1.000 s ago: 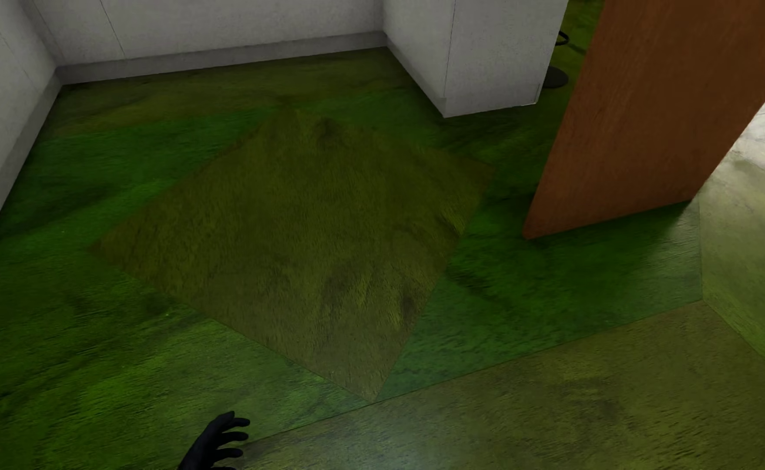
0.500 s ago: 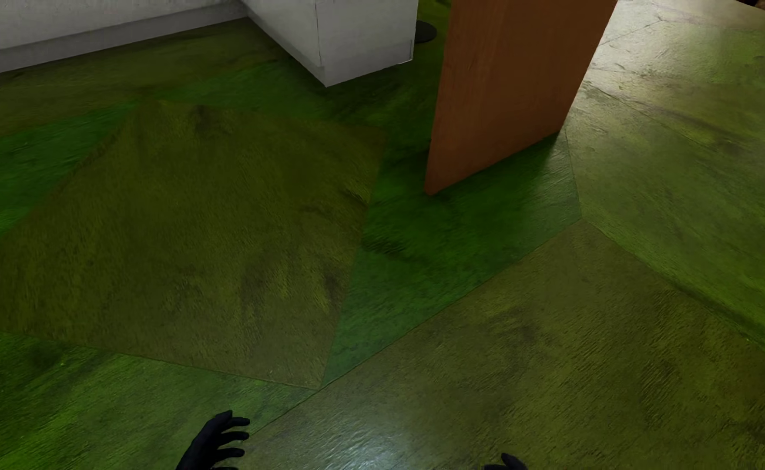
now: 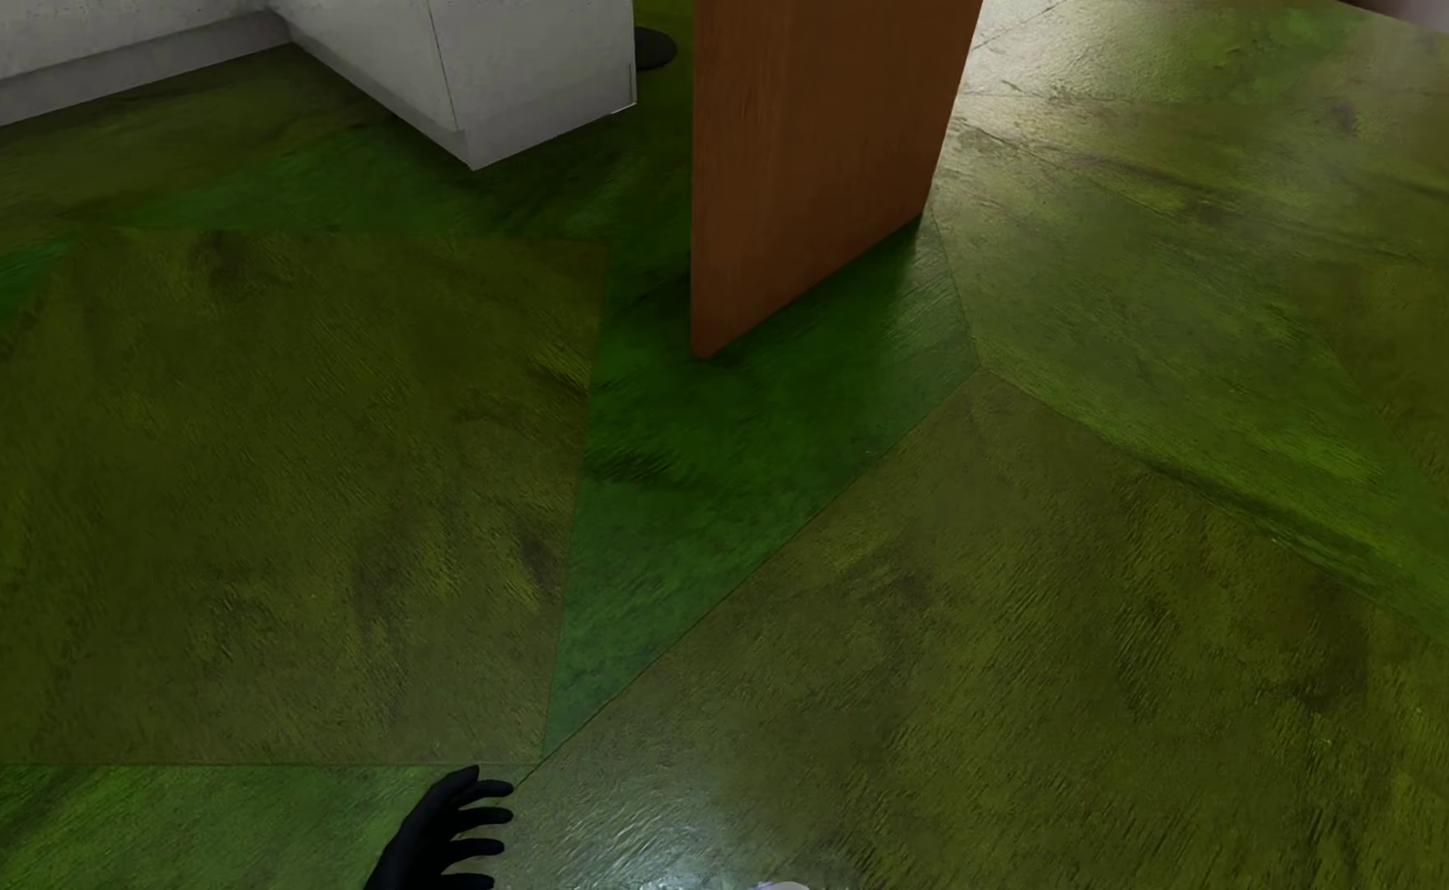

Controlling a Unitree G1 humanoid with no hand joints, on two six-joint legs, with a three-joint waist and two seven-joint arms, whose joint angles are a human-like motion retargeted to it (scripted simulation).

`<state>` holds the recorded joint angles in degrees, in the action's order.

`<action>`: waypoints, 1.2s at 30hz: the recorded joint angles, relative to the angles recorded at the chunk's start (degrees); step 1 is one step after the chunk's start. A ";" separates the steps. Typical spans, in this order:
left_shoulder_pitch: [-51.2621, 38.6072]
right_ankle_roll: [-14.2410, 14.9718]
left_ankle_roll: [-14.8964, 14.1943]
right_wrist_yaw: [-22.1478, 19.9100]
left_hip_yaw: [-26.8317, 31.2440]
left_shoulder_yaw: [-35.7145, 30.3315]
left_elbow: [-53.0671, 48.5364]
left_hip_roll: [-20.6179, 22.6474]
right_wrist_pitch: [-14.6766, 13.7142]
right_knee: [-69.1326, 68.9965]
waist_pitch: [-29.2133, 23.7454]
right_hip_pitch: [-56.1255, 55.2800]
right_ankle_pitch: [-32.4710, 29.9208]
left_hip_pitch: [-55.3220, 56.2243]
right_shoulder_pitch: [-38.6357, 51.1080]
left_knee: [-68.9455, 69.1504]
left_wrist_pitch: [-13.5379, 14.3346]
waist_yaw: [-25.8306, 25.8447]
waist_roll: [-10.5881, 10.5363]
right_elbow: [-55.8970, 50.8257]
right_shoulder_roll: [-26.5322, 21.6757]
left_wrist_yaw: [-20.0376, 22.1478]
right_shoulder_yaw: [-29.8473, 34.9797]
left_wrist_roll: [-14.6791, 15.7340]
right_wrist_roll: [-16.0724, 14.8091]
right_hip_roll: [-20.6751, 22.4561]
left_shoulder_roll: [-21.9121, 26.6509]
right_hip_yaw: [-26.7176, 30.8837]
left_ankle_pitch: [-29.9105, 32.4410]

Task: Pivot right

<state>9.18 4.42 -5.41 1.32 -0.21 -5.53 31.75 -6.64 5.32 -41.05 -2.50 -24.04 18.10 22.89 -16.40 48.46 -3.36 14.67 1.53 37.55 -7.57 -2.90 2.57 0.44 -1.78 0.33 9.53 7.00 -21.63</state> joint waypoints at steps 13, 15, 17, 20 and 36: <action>-2.62 0.52 -2.69 -0.69 0.16 0.62 1.66 -1.79 -2.85 0.78 0.16 -4.92 -0.35 -5.18 -0.87 -5.73 0.63 1.37 -1.10 0.13 -0.05 -0.36 -0.26 -1.50 -3.87 -1.77 1.19 -2.49 -2.20; -1.23 0.13 1.92 1.69 1.15 -0.79 0.19 -1.48 -0.92 2.58 0.43 -6.02 -7.51 -1.17 0.19 1.70 2.29 -1.41 -1.51 1.04 -1.35 0.31 -0.16 -0.84 -2.69 0.03 -1.03 -0.28 -1.88; 2.78 -4.42 -1.49 -0.23 1.54 1.11 3.11 -1.49 -0.43 3.66 1.24 -6.64 -5.01 -6.18 0.70 -8.28 1.90 2.90 -1.84 -0.65 0.61 -0.97 -1.09 -1.82 -3.23 0.33 1.48 -0.97 -4.33; -2.15 -10.81 -0.43 -1.95 -2.54 0.32 2.54 -2.25 0.07 -4.76 1.03 -9.74 6.27 -7.46 -1.27 -6.37 -2.92 0.39 1.40 -1.56 0.72 -0.74 0.40 -2.36 -2.03 -3.33 1.46 -5.82 -6.12; 2.43 -2.25 -2.16 1.82 0.62 2.13 0.47 -1.34 -1.88 -4.95 -0.95 -2.45 3.50 -2.05 3.05 -4.23 0.97 -2.31 -3.02 -0.19 -1.33 5.98 -0.93 0.28 -2.97 0.66 0.07 -1.11 -2.77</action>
<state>11.61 2.17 -7.57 3.13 0.40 -3.40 32.22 -7.98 3.44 -45.99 -3.45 -26.49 21.60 20.84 -13.35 44.23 -2.39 12.36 -1.49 37.35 -8.91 3.08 1.65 0.73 -4.75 0.99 9.60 5.88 -24.41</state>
